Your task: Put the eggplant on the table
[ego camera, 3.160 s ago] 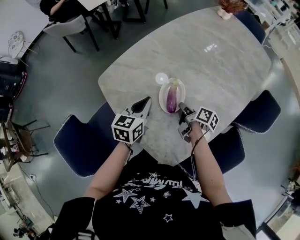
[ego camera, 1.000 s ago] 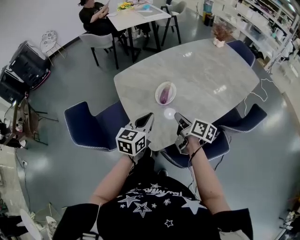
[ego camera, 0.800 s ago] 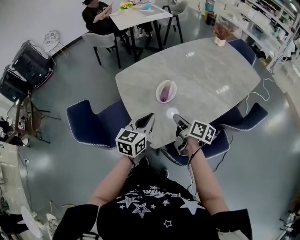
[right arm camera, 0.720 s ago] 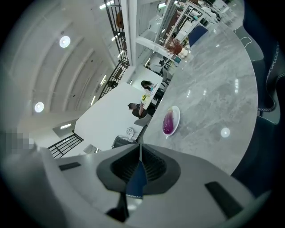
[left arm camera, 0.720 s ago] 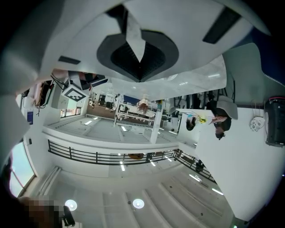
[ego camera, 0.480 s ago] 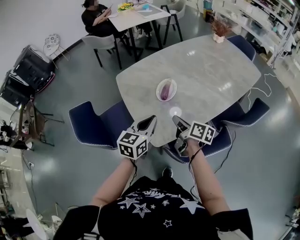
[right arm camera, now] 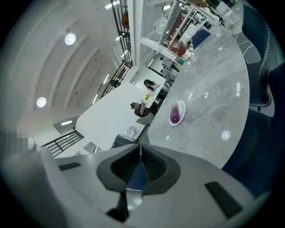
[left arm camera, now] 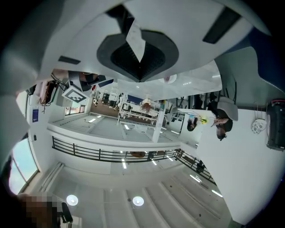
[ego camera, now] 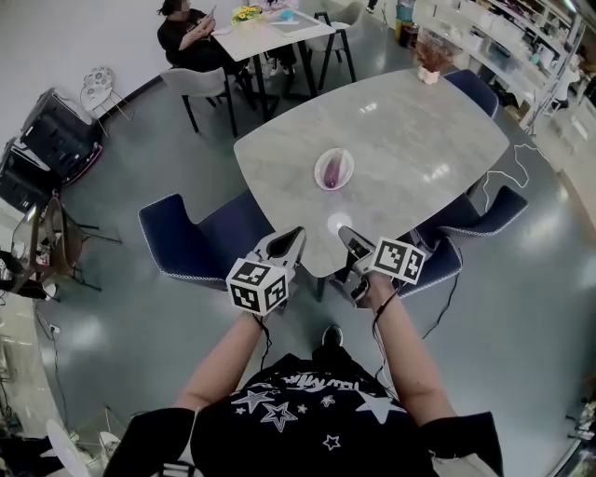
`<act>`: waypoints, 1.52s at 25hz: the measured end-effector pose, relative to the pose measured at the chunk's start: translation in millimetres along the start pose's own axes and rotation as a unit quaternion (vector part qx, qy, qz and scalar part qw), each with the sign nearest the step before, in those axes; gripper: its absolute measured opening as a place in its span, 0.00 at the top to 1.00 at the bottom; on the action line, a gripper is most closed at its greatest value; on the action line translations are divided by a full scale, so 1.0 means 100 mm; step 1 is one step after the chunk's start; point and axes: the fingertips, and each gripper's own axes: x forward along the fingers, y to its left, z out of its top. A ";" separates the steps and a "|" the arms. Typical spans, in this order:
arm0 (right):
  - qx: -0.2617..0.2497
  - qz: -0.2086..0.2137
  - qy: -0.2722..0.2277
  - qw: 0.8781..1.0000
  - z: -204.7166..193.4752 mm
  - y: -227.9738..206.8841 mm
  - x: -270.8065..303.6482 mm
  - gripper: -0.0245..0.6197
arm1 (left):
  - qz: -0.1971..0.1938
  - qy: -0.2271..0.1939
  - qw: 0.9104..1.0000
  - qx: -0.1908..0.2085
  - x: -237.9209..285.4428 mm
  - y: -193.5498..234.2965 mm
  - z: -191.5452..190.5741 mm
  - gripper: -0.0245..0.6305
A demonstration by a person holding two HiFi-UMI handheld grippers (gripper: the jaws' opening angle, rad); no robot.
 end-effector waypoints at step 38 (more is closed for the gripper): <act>-0.055 -0.058 -0.030 0.996 -2.28 1.44 -0.88 0.95 | -0.066 -0.037 0.997 -0.027 -2.49 -0.31 -0.62 0.95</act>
